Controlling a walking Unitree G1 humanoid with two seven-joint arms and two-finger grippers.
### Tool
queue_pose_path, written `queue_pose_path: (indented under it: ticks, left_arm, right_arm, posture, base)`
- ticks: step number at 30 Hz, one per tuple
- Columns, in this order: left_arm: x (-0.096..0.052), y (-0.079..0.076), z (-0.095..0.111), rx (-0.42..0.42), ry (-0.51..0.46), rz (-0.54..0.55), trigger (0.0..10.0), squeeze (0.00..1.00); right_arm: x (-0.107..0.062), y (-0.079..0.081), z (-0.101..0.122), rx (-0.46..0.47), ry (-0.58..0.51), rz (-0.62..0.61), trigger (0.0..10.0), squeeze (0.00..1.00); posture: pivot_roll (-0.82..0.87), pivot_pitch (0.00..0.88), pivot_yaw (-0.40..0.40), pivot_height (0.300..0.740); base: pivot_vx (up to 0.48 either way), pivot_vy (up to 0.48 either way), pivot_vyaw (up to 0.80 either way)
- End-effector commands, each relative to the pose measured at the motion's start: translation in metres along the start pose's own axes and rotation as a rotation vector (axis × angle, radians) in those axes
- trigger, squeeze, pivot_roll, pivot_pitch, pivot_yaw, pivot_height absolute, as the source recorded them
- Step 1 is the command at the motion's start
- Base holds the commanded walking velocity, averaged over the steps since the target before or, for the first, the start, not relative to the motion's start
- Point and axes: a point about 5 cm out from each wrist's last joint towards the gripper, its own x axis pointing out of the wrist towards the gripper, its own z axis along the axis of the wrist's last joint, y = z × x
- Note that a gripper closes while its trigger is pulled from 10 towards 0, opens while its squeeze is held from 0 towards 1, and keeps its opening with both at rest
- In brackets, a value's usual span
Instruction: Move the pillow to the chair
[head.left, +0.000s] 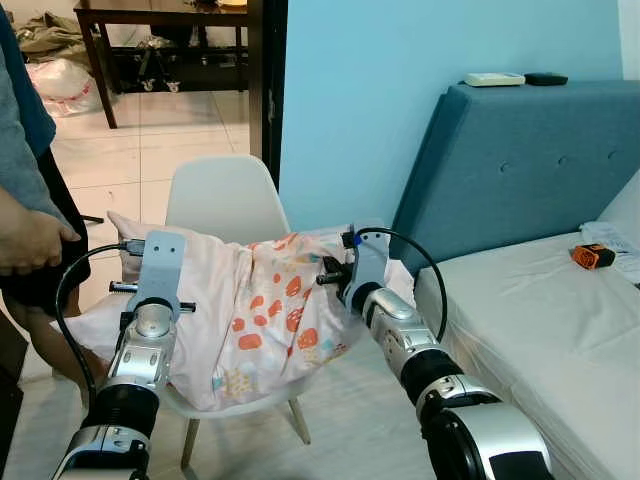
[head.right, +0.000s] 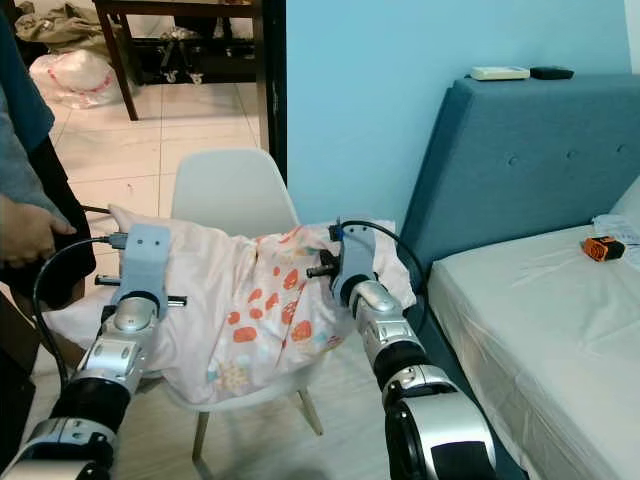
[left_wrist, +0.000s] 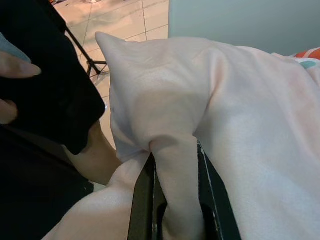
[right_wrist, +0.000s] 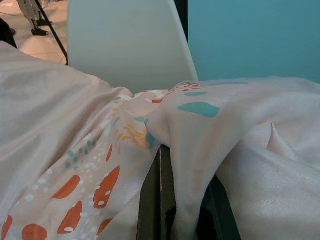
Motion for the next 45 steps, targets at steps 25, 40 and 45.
queue_pose_path:
  ticks: [25, 40, 45]
  left_arm:
    - [-0.0030, -0.0109, 0.0067, -0.002, -0.029, -0.048, 10.0, 0.00]
    - [-0.0032, -0.0113, 0.0066, 0.000, -0.029, -0.054, 10.0, 0.00]
    - [-0.0033, -0.0111, 0.0053, 0.002, -0.023, -0.056, 10.0, 0.00]
  right_arm:
    - [0.0013, 0.0037, 0.0061, -0.004, -0.047, 0.015, 10.0, 0.00]
    - [0.0013, 0.0055, 0.0047, -0.004, -0.046, 0.020, 10.0, 0.00]
    - [0.0018, 0.0055, 0.0049, 0.007, -0.039, 0.016, 10.0, 0.00]
  posture:
    - [0.05, 0.024, -0.078, 0.647]
    - [0.06, 0.017, -0.081, 0.647]
    - [0.06, 0.017, -0.081, 0.647]
  base:
    - [0.000, 0.000, 0.00]
    - [0.000, 0.000, 0.00]
    - [0.000, 0.000, 0.00]
